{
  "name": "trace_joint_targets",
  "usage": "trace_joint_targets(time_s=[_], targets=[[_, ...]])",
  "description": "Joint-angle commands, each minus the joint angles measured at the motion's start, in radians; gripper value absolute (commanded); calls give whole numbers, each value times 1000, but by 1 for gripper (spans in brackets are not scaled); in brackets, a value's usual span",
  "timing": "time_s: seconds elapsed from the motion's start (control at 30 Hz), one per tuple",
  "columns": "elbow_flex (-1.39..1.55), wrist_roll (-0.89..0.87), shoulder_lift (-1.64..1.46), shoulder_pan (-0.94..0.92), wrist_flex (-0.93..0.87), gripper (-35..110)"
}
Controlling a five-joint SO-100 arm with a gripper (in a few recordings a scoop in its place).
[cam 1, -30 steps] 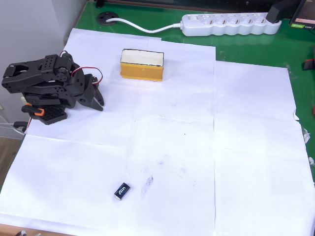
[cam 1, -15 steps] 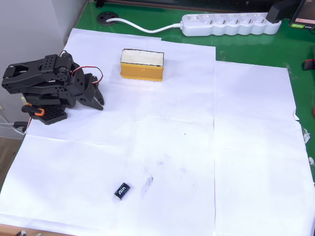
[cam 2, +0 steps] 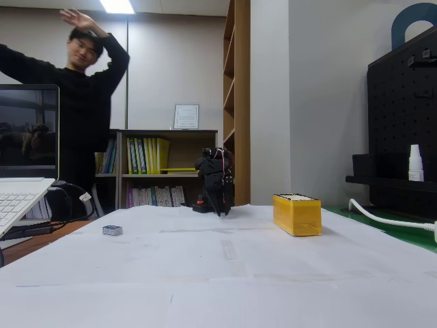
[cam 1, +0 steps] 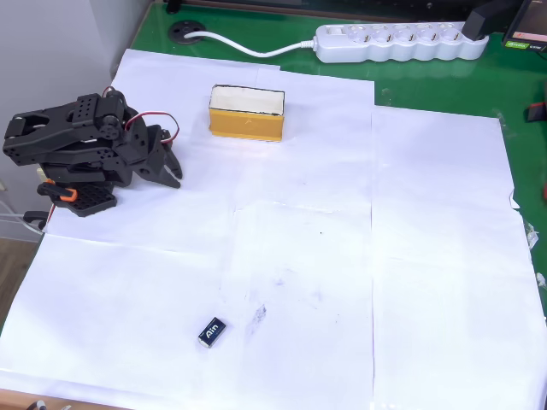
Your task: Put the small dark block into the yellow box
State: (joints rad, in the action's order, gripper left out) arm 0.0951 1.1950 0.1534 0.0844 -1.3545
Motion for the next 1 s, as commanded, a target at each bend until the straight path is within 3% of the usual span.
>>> trace_joint_targets(time_s=[0.0,0.13,0.33,0.57,0.8,0.97], targets=[[153,-169,-150,-34,31,6],[405,-304,-405,-127,140,10],[847,-414,-859,-353,146,17],[1193,-503,-1200,-563,92,19],[1451,-518,-1427,-834,-83,25],[1661,-612,-1611,-917,-149,25]])
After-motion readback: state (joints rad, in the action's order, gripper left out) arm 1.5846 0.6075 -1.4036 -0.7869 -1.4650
